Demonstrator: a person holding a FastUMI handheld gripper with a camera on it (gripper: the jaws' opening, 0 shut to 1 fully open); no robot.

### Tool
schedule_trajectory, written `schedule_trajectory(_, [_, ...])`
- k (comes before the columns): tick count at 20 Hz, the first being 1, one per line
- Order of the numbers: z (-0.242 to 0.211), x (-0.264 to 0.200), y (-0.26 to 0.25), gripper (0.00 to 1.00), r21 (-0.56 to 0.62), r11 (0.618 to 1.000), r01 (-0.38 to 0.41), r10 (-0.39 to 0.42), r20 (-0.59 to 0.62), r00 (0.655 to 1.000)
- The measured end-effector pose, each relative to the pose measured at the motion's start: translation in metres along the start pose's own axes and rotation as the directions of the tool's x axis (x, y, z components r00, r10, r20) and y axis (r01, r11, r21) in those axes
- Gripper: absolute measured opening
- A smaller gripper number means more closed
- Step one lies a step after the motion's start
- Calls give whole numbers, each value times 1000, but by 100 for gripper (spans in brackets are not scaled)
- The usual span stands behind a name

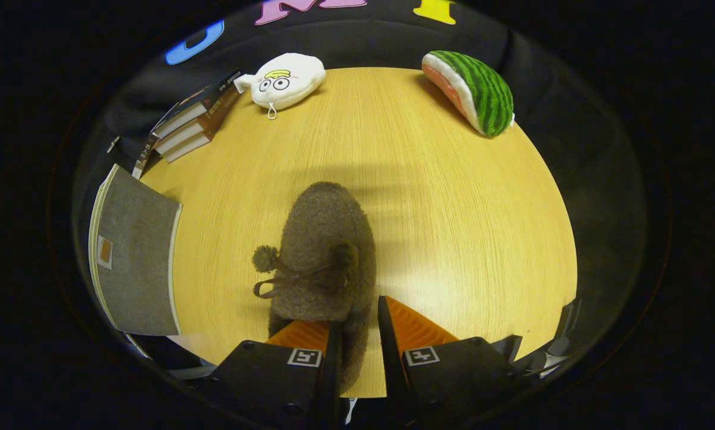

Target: Open the storage box then place both shoes into the box .Put the left shoe in first, then the right shoe, with the right side of both shoes facing outward in a uniform manner.

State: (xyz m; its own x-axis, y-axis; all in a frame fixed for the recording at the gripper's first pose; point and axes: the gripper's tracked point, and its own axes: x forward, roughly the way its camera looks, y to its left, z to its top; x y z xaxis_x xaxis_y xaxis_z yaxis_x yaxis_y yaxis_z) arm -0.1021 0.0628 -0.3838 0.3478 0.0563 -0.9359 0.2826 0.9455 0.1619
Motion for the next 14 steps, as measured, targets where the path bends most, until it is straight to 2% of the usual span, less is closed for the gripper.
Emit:
schedule_trajectory(1, [2, 5, 2, 35, 1, 1000, -8, 8, 4, 1000])
schedule_trajectory(4, [4, 6, -4, 7, 3, 1000, 11, -11, 10, 1000])
schedule_trajectory(9, [7, -28, 14, 5, 84, 995, -52, 52, 6, 999])
schedule_trajectory(14, [37, -83, 54, 5, 108, 986, -130, 125, 49, 991])
